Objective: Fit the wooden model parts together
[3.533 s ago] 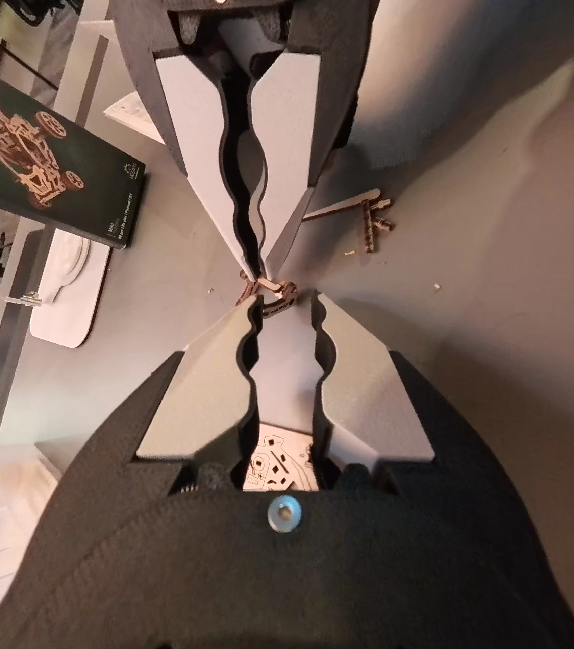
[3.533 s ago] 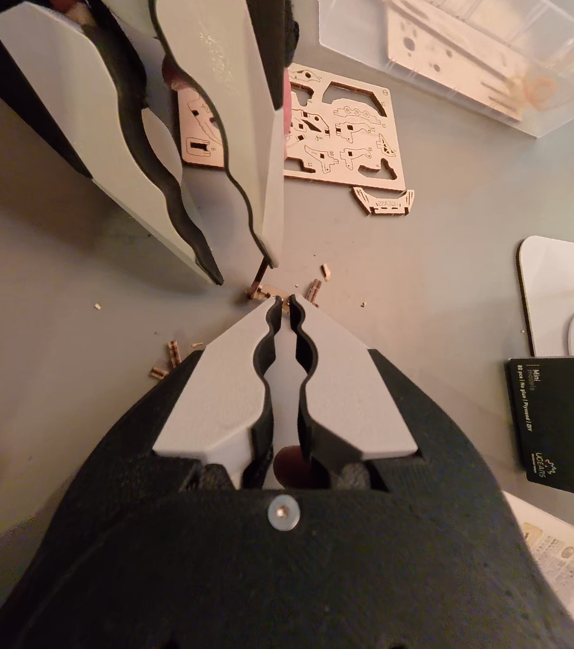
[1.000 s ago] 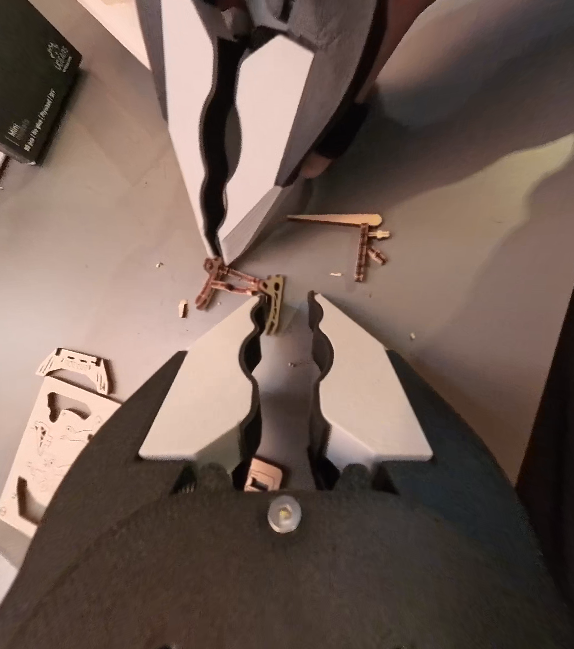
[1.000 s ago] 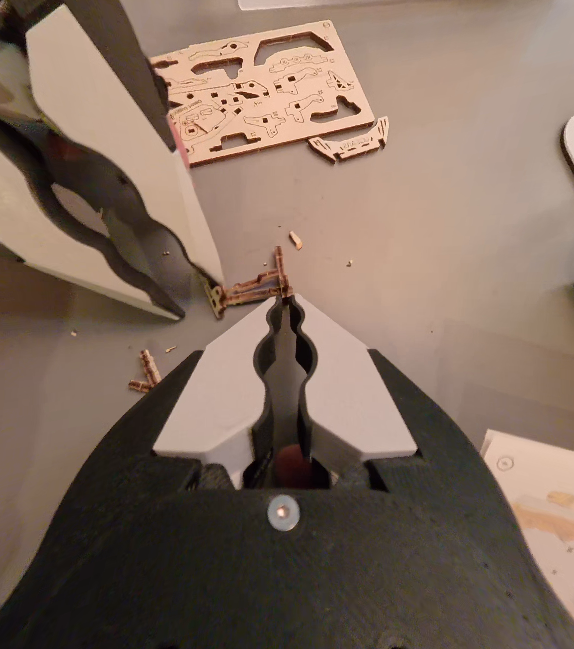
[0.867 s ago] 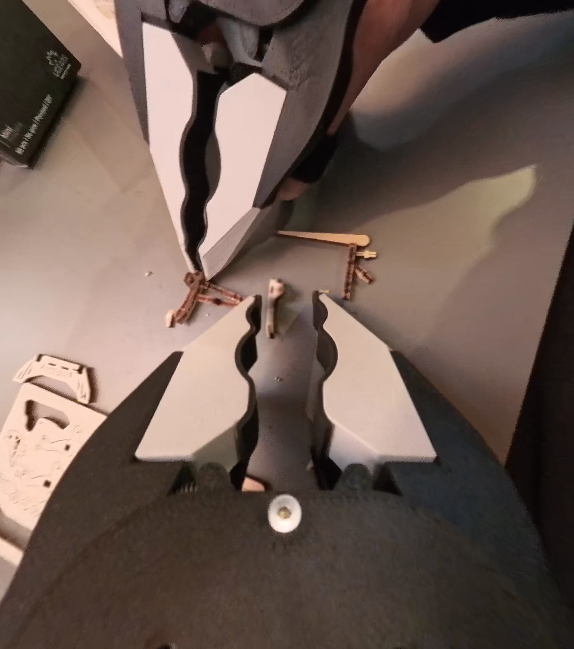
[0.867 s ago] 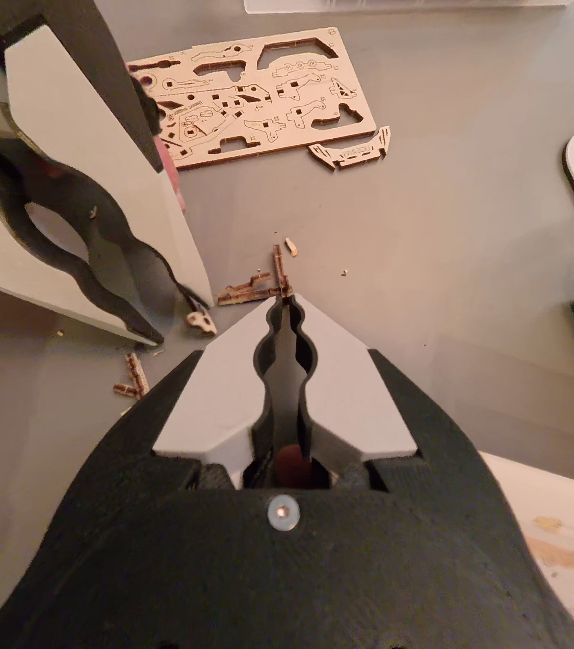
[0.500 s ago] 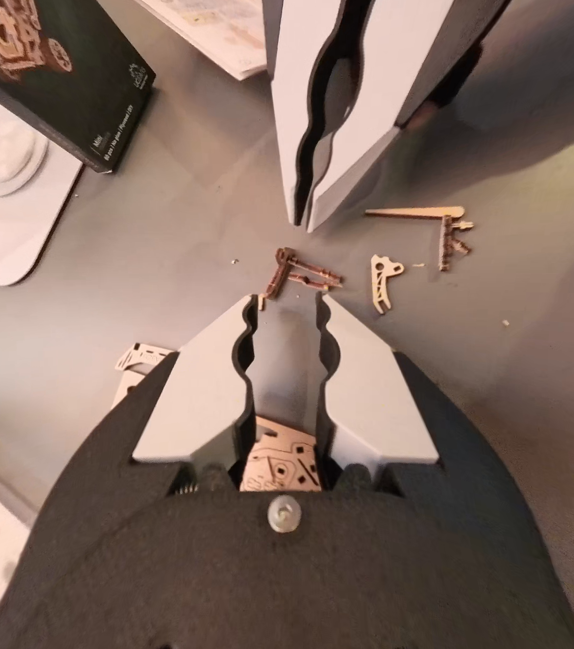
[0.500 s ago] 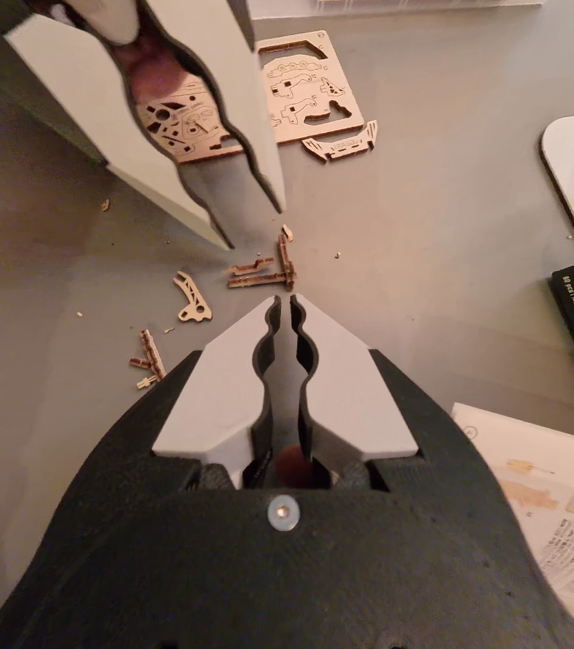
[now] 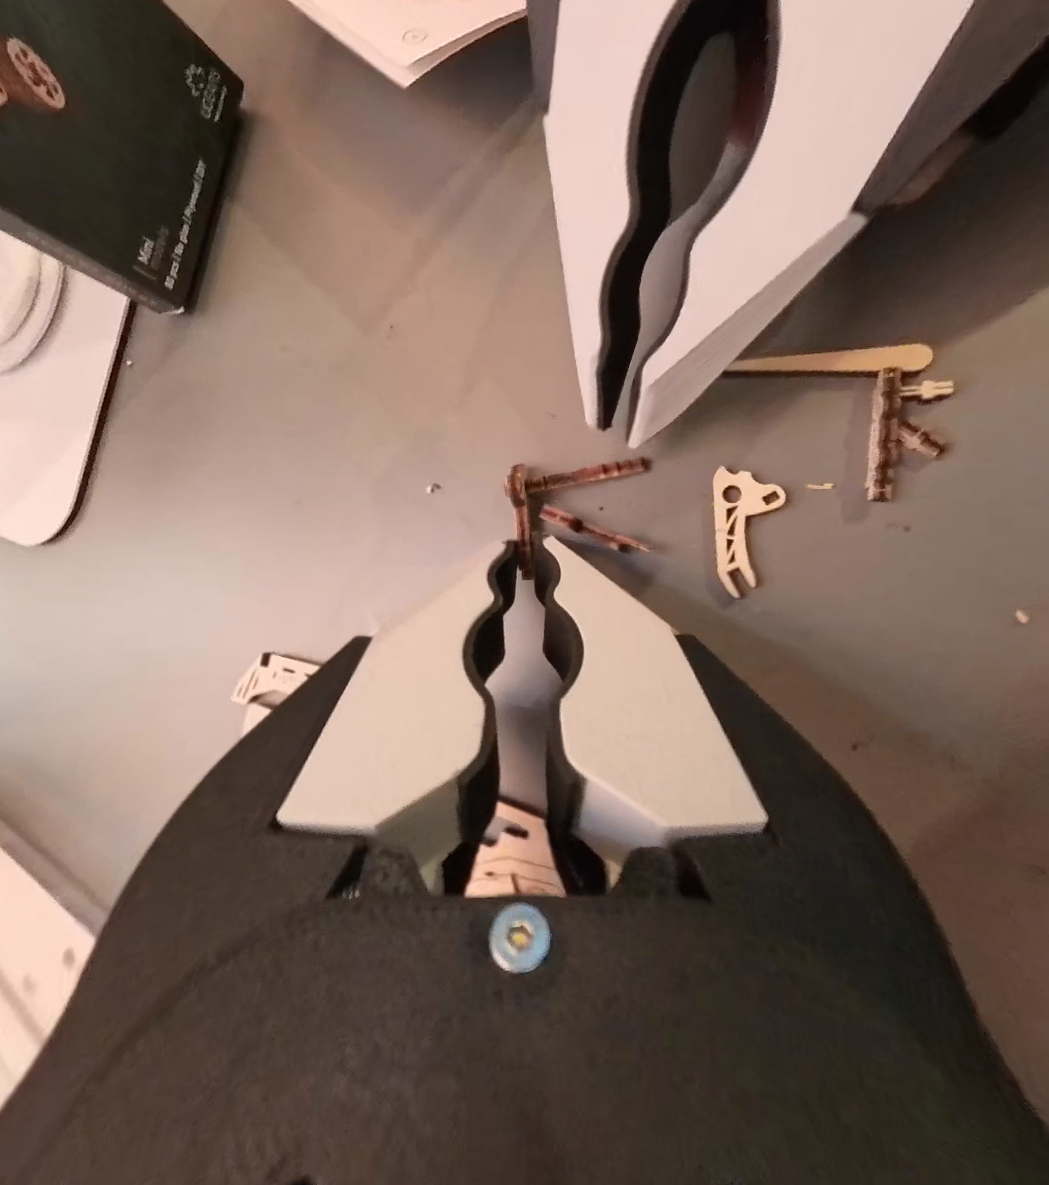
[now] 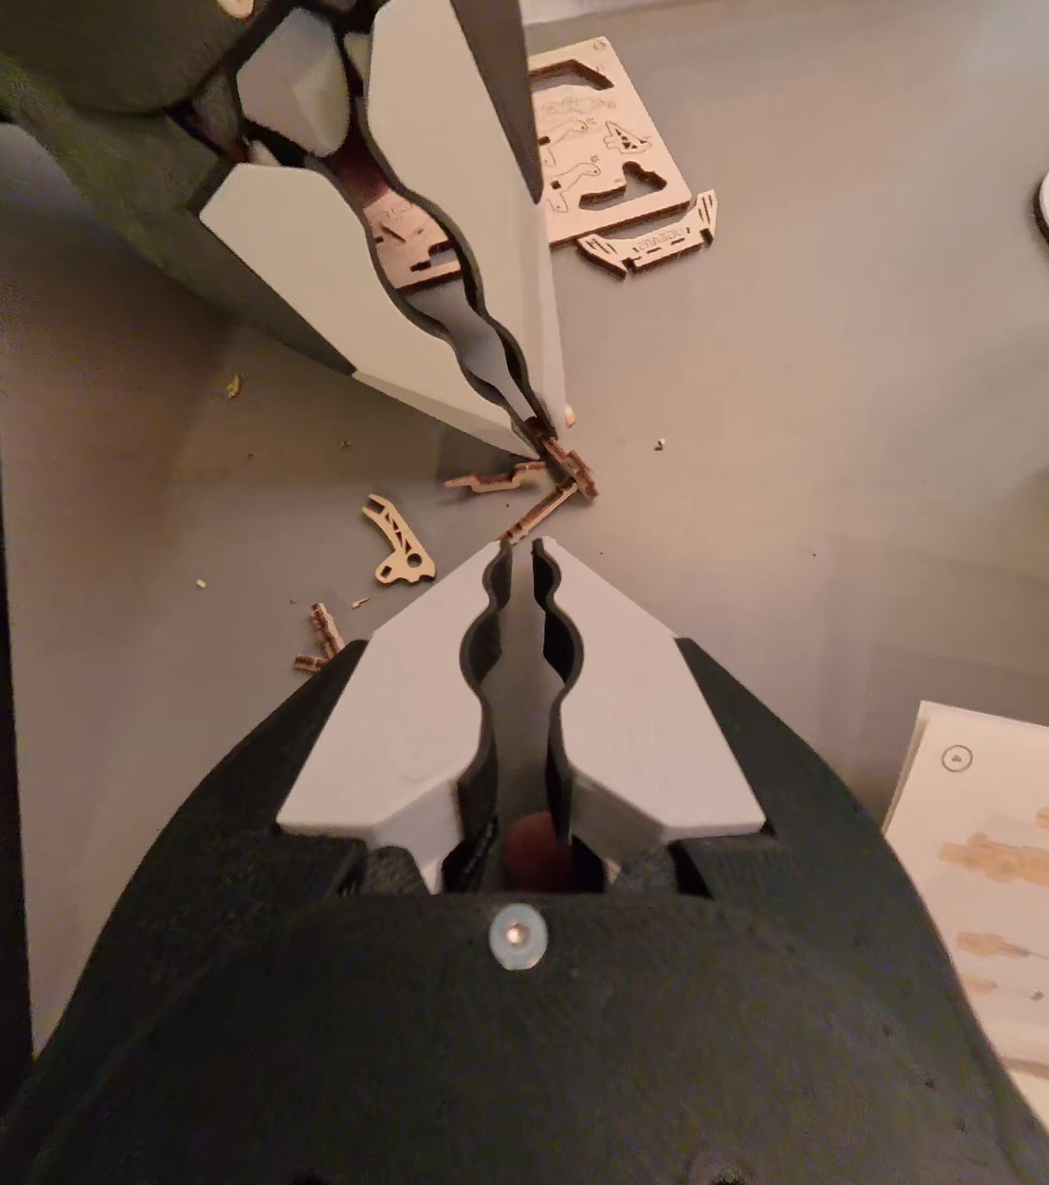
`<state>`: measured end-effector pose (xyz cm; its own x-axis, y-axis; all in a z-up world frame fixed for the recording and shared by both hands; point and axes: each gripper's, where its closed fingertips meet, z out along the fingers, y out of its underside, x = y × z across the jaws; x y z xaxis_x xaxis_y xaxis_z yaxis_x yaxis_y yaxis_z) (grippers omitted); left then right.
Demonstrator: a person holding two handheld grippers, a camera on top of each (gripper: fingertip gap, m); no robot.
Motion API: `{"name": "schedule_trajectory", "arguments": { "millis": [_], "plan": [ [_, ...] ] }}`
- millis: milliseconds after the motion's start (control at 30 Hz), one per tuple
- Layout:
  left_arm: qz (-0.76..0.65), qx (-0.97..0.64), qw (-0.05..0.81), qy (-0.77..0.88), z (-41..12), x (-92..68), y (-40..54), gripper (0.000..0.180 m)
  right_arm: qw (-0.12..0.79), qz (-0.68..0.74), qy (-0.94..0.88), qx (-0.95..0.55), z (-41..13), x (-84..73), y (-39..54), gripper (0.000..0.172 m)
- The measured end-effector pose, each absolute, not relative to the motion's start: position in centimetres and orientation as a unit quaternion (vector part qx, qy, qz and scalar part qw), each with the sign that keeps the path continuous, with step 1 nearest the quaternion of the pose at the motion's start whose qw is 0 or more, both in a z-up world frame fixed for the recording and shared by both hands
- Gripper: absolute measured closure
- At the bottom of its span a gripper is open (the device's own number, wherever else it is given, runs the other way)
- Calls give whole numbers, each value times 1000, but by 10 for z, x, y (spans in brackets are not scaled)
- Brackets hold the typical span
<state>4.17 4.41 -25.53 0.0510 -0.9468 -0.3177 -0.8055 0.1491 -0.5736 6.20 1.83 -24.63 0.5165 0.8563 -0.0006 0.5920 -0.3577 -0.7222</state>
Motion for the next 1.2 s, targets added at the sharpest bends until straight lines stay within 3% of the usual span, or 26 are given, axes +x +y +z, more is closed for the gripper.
{"name": "schedule_trajectory", "arguments": {
  "millis": [33,333,633,767,933,1200],
  "plan": [
    [-99,-649,337,675,-255,41,42,178,343,197,-451,-800,-244,62,16,167],
    [-87,-714,356,597,-255,30,40,175,365,208,-410,-810,-237,31,7,156],
    [-103,-727,351,582,-255,27,35,173,375,128,-416,-819,-248,33,16,172],
    [-109,-722,361,581,-252,27,35,167,372,149,-400,-824,-247,37,16,172],
    [-117,-721,357,582,-254,27,33,169,361,181,-370,-837,-249,32,19,158],
    [-126,-721,357,580,-254,27,33,171,356,174,-334,-855,-254,33,26,160]
  ]
}}
